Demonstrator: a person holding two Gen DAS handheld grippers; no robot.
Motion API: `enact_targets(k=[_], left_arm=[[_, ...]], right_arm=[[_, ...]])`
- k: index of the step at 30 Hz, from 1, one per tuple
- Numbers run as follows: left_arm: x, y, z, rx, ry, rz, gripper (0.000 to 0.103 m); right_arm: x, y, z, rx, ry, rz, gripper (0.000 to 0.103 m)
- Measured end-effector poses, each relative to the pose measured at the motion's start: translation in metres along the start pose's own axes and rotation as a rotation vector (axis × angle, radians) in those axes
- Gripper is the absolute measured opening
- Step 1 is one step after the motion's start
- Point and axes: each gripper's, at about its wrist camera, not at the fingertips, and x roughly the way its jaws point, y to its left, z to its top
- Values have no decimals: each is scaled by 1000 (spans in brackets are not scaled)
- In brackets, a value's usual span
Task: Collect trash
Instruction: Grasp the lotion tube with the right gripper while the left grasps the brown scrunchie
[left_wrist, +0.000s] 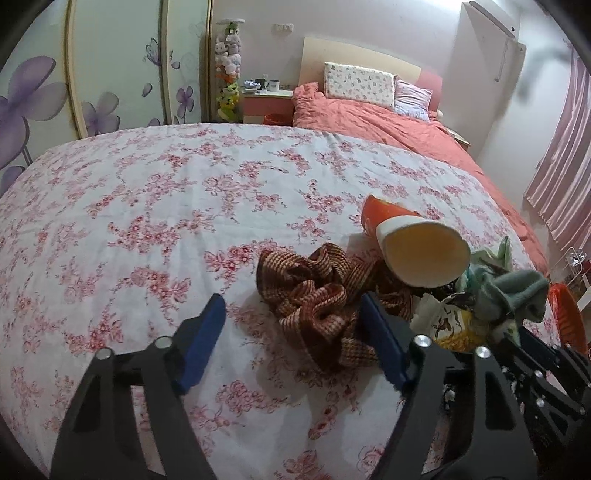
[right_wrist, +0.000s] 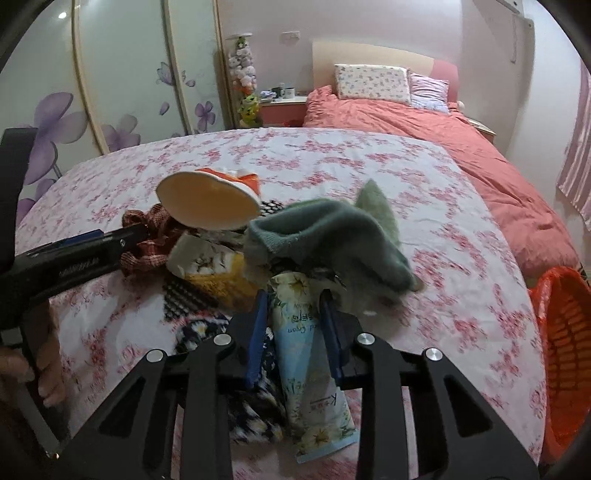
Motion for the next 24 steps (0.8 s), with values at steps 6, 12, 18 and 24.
enact_targets(k=[6,12,18,24], left_arm=[[11,-3,0,-2,27,-20,44],[8,0,0,7,14,-6,27],[2,28,1,-15,5,46,26],[2,44,2,-54,11,59,36]], right_arm=[[-9,-27,-8,63,0,-44,29],[-10,-52,-13,124,-2,-96,29],[-4,-83,-13,211,2,-168,28],[9,-100,-8,265,26,-196,29]])
